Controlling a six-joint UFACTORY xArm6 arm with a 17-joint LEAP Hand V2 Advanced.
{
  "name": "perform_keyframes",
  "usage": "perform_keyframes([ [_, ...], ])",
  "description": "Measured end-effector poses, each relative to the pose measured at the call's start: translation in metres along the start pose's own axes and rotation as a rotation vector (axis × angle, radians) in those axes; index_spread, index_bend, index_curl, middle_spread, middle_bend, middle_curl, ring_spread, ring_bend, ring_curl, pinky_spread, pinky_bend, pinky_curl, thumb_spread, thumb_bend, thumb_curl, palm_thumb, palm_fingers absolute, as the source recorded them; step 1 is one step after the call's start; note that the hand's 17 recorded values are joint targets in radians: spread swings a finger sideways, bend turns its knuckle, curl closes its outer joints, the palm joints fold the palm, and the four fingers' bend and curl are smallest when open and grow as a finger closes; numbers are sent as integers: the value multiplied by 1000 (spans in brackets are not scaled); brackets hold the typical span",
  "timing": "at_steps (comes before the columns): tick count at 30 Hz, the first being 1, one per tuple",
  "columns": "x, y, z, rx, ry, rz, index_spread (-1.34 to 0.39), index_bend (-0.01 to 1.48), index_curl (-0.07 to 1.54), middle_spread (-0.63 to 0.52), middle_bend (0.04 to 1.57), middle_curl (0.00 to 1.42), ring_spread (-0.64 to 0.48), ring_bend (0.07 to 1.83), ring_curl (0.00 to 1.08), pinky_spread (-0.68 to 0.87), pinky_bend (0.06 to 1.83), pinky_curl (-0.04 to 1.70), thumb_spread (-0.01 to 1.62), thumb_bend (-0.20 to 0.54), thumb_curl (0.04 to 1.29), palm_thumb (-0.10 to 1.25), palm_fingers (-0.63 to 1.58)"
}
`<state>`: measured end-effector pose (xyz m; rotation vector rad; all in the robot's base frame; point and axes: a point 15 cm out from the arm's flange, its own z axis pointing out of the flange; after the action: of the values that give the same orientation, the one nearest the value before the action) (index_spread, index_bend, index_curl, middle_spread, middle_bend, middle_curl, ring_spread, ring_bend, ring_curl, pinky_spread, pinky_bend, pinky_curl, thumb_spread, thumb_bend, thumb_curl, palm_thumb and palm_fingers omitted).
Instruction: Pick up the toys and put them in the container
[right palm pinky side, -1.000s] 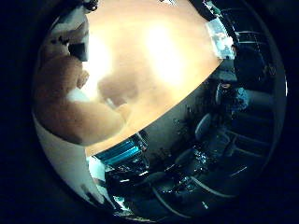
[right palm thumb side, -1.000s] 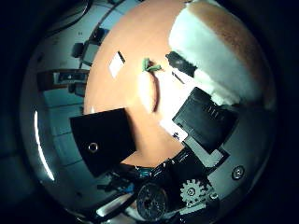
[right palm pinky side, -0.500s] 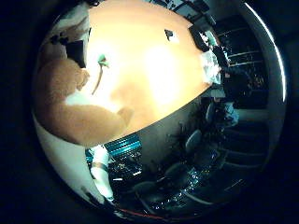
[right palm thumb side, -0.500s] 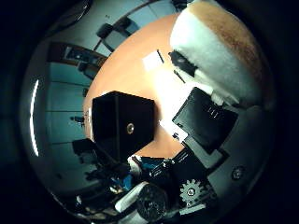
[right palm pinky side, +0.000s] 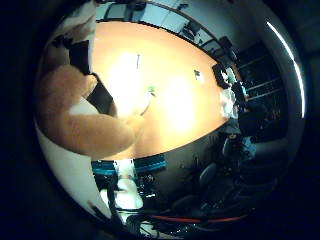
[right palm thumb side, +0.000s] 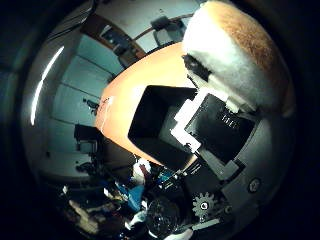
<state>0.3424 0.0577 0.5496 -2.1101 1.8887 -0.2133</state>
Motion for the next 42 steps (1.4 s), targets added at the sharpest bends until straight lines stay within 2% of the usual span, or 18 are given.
perform_keyframes([
  [4, -58, -6, 15, -20, -51, -72, -244, 1049, 850, -142, 1303, 772, -229, 1351, 738, -225, 1152, 1010, 921, -16, 751, 1012, 1100],
  [8, -92, -24, 26, 14, -85, -87, -247, 1044, 852, -142, 1300, 773, -230, 1347, 742, -225, 1152, 1012, 921, -16, 753, 1011, 1103],
  [14, -130, -35, 40, -7, -108, -126, -248, 1041, 855, -143, 1299, 774, -230, 1344, 746, -226, 1150, 1014, 921, -16, 754, 1011, 1104],
  [42, -139, -42, 43, -21, -96, -149, -250, 1030, 864, -144, 1295, 787, -224, 1336, 757, -228, 1145, 1020, 919, -18, 756, 1008, 1106],
])
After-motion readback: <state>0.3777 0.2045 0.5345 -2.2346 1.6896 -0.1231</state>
